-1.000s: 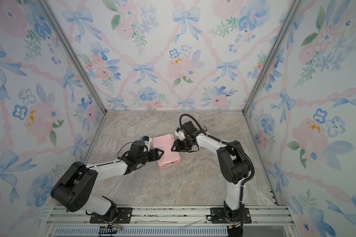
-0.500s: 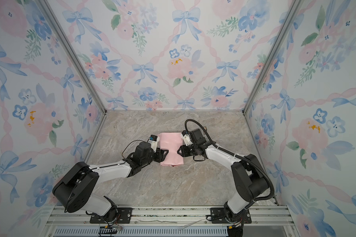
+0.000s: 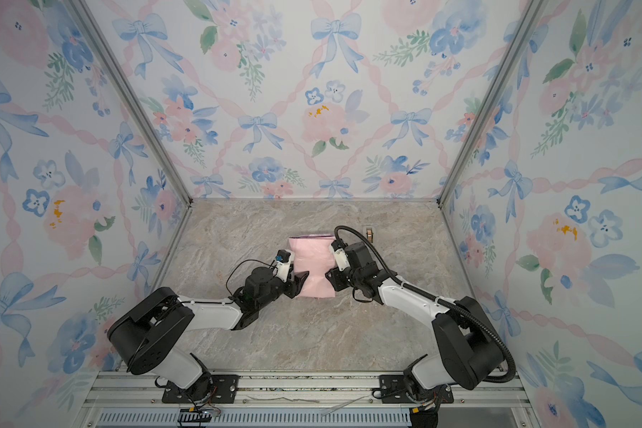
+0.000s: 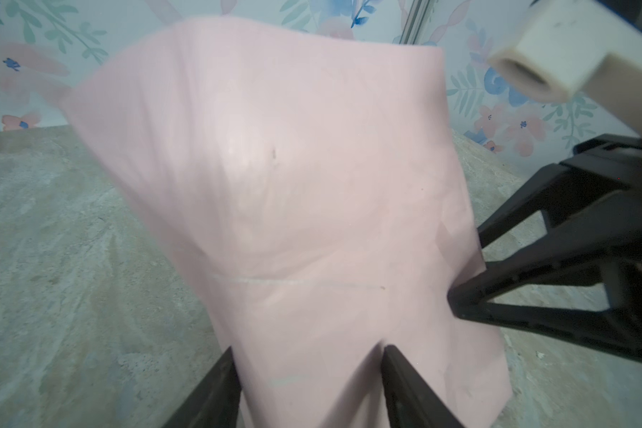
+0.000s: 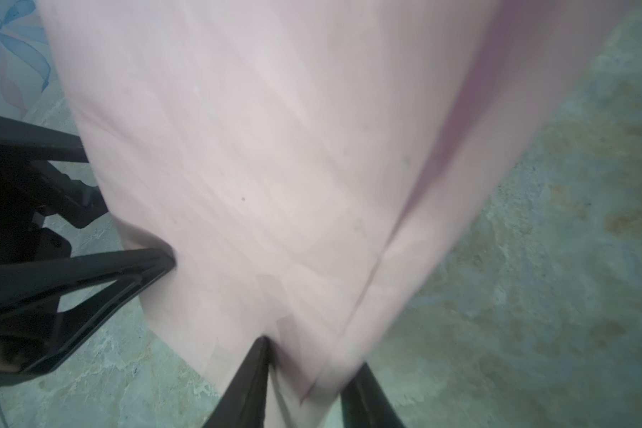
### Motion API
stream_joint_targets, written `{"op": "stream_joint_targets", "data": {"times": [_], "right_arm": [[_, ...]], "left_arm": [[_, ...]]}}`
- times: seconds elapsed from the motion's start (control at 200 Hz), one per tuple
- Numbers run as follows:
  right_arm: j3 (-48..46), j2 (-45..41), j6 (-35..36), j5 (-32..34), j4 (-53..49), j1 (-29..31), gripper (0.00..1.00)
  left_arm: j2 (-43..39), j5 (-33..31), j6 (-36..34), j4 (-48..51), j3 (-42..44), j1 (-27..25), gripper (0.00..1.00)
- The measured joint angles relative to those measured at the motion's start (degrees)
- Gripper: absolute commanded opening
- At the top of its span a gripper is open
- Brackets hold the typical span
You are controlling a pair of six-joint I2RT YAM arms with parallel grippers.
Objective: Wrap the gift box in paper
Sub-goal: 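Move the left gripper beside the box while the right presses the seam, then tip the pink-wrapped box upright onto its end with both grippers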
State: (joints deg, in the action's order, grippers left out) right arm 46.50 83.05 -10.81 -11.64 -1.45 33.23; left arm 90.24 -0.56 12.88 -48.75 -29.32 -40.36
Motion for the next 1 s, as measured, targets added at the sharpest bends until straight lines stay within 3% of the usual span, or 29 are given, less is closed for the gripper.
{"op": "stream_joint_targets", "data": {"times": [0.635,0.84,1.0], "right_arm": [[-5.55,-12.39,3.21,8.37,0.81,0.31,0.32],[-11.56,-16.09,3.65,8.55,2.64,0.85,0.32],[-15.96,-17.64,3.58,8.41,4.33,2.19,0.32]], "left_arm": [[4.33,1.01,-6.80,-13.25,-4.20,-2.45,0.59],[9.11,2.95,-8.22,-26.62,2.99,-4.15,0.56],[12.26,2.89,-8.22,-31.17,7.67,-5.92,0.56]]}}
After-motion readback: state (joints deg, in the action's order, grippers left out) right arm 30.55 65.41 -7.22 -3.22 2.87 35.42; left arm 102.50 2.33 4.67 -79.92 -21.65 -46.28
